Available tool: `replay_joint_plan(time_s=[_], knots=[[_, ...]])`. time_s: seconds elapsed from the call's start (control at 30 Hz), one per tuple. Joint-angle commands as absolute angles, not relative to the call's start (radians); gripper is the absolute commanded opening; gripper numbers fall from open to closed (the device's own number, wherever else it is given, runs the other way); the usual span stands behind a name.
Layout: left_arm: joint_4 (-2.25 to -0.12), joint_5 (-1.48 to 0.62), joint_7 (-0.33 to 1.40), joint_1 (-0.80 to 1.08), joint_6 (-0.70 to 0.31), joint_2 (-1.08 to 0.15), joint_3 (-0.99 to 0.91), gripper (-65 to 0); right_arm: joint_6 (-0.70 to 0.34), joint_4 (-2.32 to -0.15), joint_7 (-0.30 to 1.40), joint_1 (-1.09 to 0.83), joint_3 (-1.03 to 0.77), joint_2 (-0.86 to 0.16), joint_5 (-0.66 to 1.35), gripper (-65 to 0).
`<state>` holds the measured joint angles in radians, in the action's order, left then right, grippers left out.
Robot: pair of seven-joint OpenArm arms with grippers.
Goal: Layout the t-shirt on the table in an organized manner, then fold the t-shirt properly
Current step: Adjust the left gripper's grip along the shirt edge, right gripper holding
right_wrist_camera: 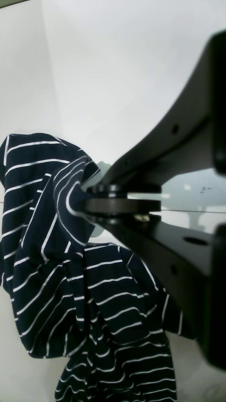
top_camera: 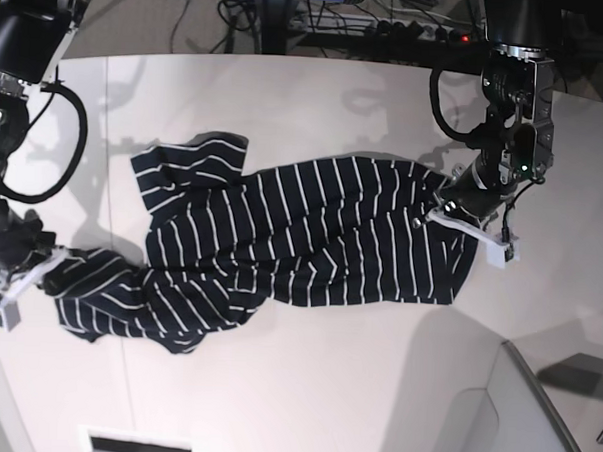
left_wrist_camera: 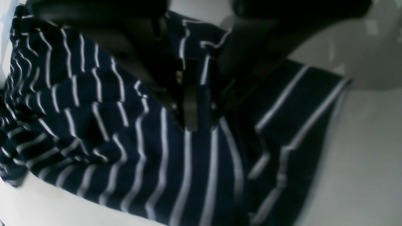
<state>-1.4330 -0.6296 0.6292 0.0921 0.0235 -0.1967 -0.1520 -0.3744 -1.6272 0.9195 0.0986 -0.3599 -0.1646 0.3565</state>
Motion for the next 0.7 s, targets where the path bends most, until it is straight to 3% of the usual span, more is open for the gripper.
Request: replay_joint_plan(time_s=[0.0, 0.13, 0.2, 0.3, 0.4, 0.47, 0.67], knots=[[-1.449, -0.639, 0.616, 0.079, 0.016, -0.200, -0.156, -59.4, -0.377, -1.639, 0.900, 0.117, -0.360, -0.177, 0.364, -64.8], [-1.451, -0.639, 0.616, 0.085, 0.016, -0.200, -0.157, -58.9, -0.377, -1.639, 0.901, 0.117, -0.360, -0.177, 0.364, -64.8], [-1.448, -0.639, 0.611, 0.081, 0.016, -0.199, -0.157, -55.5, -0.377, -1.639, 0.901, 0.117, -0.360, -0.177, 0.364, -64.8], [-1.446, -0.639, 0.611, 0.079, 0.016, -0.199, -0.157, -41.8, -0.377, -1.639, 0.901, 0.117, -0.360, -0.177, 0.364, -64.8], [-1.446, -0.639, 0.610, 0.079, 0.016, -0.199, -0.157, -23.0, -0.377, -1.639, 0.901, 0.117, -0.360, -0.177, 0.364, -64.8], [-1.446, -0.636, 0.610, 0.079, 0.016, -0.199, -0.157, -16.8, -0.377, -1.639, 0.901, 0.117, -0.360, -0.177, 0.364, -64.8], [-1.399, -0.639, 0.608, 0.054, 0.016, -0.199, -0.157, -27.6, -0.377, -1.639, 0.901, 0.116, -0.360, -0.177, 0.364, -64.8]])
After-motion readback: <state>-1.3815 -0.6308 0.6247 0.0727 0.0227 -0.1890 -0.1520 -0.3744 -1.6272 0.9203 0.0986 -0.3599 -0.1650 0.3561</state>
